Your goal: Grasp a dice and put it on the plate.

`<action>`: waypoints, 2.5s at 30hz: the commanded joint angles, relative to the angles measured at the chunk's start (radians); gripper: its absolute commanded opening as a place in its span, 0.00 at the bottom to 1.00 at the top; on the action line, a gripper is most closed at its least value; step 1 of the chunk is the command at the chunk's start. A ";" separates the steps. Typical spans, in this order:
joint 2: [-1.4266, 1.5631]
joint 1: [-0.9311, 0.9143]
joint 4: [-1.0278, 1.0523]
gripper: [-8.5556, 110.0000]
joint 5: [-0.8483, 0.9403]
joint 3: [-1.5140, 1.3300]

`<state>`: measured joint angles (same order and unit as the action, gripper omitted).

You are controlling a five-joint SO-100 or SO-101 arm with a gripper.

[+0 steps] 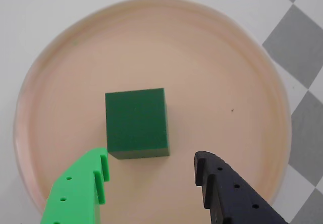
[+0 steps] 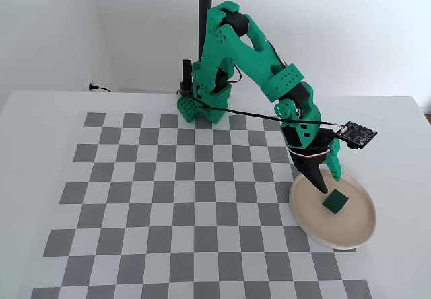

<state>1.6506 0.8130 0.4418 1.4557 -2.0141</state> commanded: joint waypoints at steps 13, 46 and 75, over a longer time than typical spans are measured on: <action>0.529 -0.081 0.026 0.04 0.008 -0.242; 1.405 -0.485 0.258 0.04 -0.244 -0.719; 1.683 -0.588 0.454 0.04 -0.663 -0.836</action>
<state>3.3241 0.2454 0.8958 0.8314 -2.8716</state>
